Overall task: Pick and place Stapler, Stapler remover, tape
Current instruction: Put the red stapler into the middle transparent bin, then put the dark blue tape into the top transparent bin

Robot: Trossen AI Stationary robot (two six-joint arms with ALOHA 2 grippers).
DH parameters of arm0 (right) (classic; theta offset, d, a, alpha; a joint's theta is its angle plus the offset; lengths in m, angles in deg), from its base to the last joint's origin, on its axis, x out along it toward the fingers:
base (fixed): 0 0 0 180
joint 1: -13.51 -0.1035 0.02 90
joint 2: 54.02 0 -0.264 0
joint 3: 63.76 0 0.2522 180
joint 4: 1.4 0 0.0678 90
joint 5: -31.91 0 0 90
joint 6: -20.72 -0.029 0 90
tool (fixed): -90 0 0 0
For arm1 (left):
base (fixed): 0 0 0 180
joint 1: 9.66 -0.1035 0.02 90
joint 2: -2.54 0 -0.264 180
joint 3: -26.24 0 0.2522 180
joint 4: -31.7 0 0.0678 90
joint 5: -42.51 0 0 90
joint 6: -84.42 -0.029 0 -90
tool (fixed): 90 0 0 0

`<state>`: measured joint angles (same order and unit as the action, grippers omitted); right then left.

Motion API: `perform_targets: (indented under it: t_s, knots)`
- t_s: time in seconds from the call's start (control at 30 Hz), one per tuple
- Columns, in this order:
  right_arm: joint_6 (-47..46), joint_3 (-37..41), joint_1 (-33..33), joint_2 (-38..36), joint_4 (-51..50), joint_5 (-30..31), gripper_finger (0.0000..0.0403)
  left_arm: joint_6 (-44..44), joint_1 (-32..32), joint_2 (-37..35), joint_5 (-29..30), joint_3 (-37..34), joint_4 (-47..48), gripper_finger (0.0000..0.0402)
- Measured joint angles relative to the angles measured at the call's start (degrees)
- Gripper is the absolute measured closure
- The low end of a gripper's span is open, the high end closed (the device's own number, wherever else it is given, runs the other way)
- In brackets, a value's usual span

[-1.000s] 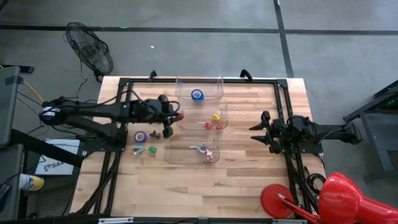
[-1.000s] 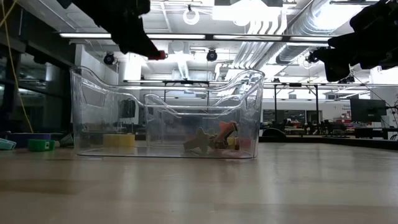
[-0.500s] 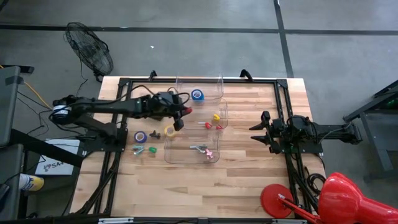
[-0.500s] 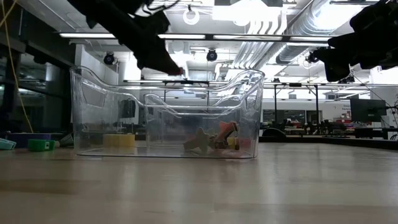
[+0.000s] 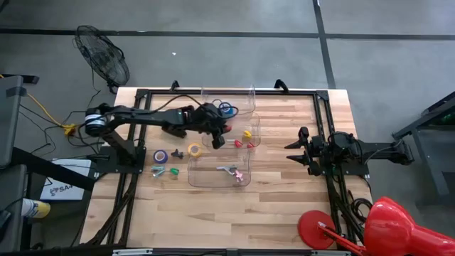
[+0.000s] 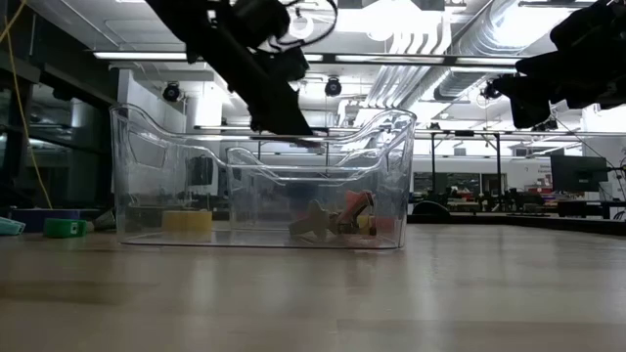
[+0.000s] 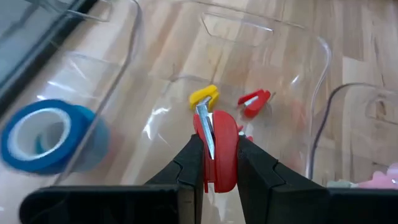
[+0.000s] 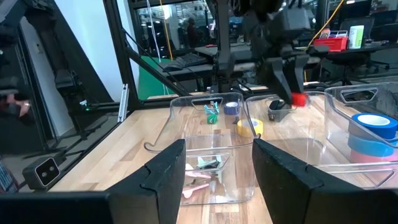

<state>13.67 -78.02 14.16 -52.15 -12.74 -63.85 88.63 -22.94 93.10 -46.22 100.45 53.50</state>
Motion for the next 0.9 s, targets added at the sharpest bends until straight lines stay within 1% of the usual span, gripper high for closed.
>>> perform_targets:
  t_s: [0.1, 0.27, 0.33, 0.47, 0.57, 0.7, 0.9]
  knots:
    - [0.00, 0.00, 0.00, 0.00, 0.00, -0.02, 0.0226, 0.83, 0.00, 2.13, -1.89, 0.65, 0.89, 0.0344]
    - [0.00, 0.00, 0.00, 0.00, 0.02, 0.00, 0.0226, 6.65, 0.04, 5.28, -1.83, 0.85, 1.99, 0.0342]
    - [0.00, -0.02, 0.00, 0.02, 0.00, 0.00, 0.0226, 8.32, 0.04, 5.80, -1.04, 0.87, 2.55, 0.0324]
    - [0.00, -0.01, 0.00, 0.02, 0.00, 0.00, 0.0226, 9.57, 0.04, 6.35, -0.73, 0.85, 3.28, 0.0271]
    - [0.00, 0.00, 0.00, 0.02, 0.00, 0.00, 0.0226, 9.59, 0.14, 6.30, -0.72, 0.87, 3.05, 0.0244]
    - [0.00, 0.00, 0.00, 0.02, 0.00, 0.00, 0.0226, 9.59, 0.15, 6.30, -0.96, 0.87, 3.06, 0.0229]
    - [0.00, 0.00, 0.00, 0.02, 0.00, 0.00, 0.0226, 9.49, 0.17, 5.04, -1.94, 0.85, 5.25, 0.0226]
